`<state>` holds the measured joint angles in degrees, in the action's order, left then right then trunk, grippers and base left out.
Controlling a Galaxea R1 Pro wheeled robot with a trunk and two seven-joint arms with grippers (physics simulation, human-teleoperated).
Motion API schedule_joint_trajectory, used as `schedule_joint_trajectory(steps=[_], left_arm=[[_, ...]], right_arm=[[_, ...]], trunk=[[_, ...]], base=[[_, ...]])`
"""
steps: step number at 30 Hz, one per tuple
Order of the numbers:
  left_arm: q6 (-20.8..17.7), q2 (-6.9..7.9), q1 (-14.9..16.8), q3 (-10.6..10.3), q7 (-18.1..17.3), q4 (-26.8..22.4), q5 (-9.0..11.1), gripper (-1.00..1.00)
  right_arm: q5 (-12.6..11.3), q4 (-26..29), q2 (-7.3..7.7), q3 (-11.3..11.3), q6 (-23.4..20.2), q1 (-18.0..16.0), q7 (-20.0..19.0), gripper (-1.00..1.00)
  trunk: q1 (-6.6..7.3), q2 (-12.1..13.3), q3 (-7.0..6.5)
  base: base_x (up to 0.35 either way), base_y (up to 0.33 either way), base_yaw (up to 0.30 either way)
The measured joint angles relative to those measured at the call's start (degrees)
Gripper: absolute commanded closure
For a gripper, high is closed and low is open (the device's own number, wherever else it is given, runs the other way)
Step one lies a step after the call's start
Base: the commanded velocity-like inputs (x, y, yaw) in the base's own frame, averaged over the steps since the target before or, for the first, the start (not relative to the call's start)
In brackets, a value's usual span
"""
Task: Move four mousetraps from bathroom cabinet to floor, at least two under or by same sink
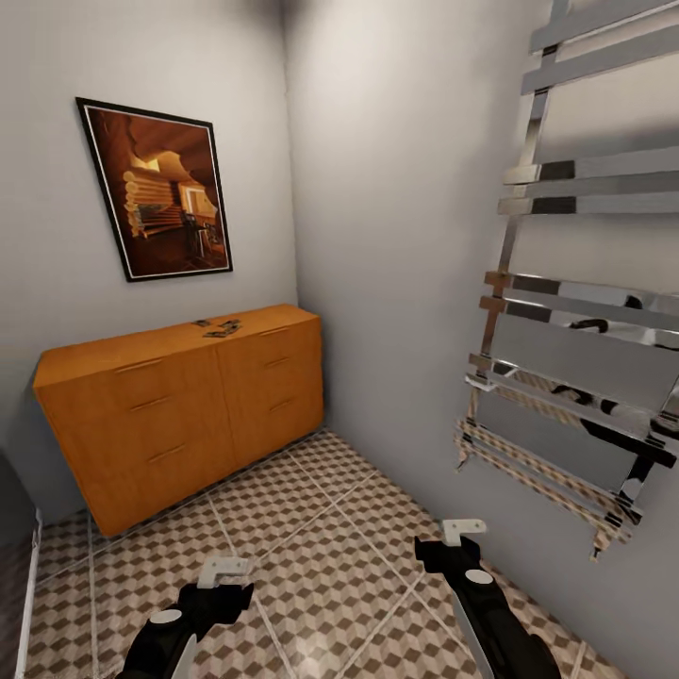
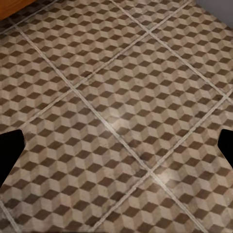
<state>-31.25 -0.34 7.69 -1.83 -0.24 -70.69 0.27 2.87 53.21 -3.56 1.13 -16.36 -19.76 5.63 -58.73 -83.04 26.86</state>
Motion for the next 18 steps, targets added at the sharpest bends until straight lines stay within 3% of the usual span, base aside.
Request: schedule_joint_trajectory(steps=[18], left_arm=[[0.00, 0.00, 0.00, -0.36, 0.15, 0.41, -0.02, -1.00]], right_arm=[[0.00, -0.05, -0.07, 0.02, 0.01, 0.00, 0.00, -1.00]], trunk=[[0.00, 0.00, 0.00]], base=[[0.002, -0.153, 0.259]])
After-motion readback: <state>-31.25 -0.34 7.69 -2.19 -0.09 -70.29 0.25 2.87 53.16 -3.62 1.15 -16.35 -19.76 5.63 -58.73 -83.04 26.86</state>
